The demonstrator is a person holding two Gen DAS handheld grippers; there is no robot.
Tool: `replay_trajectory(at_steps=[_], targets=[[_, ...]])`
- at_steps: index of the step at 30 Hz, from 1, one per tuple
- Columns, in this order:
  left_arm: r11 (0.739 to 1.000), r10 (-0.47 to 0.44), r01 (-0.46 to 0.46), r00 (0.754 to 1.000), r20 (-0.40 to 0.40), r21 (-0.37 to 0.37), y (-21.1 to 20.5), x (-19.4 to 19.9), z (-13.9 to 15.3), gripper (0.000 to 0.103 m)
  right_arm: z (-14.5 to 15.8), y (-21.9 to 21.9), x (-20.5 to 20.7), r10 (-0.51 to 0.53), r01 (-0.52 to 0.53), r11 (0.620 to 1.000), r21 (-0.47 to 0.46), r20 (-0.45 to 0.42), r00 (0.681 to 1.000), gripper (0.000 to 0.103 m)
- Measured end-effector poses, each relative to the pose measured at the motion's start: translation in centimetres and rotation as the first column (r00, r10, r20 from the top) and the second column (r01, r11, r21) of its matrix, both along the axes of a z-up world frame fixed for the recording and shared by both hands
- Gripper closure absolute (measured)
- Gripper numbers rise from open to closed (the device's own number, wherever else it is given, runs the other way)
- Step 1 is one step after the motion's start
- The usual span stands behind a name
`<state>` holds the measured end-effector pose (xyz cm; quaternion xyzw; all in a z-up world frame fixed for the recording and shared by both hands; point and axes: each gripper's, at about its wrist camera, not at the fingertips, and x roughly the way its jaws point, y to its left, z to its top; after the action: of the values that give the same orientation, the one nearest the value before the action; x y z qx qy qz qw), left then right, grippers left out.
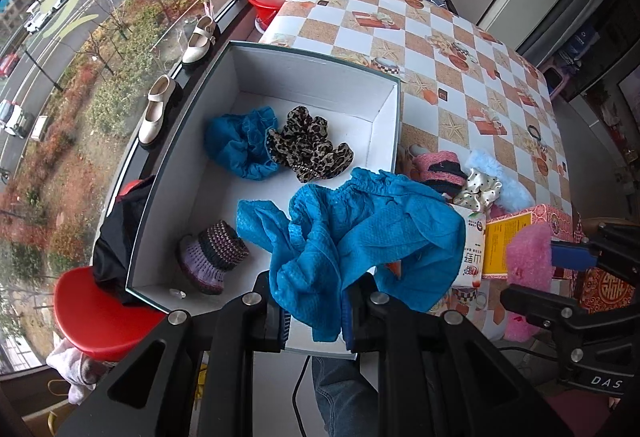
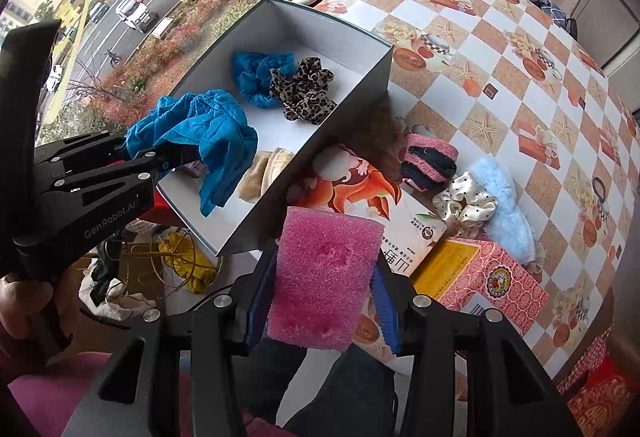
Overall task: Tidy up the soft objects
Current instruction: 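Carry the blue cloth with left tool while right tool carries pink sponge over box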
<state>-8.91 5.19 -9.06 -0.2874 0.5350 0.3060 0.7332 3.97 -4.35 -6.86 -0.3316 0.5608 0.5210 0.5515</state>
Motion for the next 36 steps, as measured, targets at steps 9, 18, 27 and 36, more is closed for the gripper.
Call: replay_trajectory(at_steps=[9,18,27,36], targets=[[0.995,0.100,-0.100,0.995,-0.012,0.001,1.5,-2.9,-0.6,0.082,0.0,2.9,-1.9,0.092,-0.092,0.996,0.003,0.014,0.996,0.056],[0.990,0.141,-0.141,0.990,-0.029,0.002,2.7,-3.2,-1.5,0.082,0.4,5.6,-2.3,0.138,-0.139,0.990,0.020,0.044,0.989,0.056],[0.987,0.162,-0.162,0.986,-0.038,-0.006,3.5,-3.4,-2.1,0.082,0.6,7.4,-2.6,0.165,-0.166,0.986,0.030,0.050,0.985,0.056],[0.986,0.167,-0.167,0.985,-0.043,-0.014,4.0,-3.2,-2.6,0.082,0.5,8.5,-2.4,0.173,-0.174,0.984,0.026,0.057,0.983,0.056]])
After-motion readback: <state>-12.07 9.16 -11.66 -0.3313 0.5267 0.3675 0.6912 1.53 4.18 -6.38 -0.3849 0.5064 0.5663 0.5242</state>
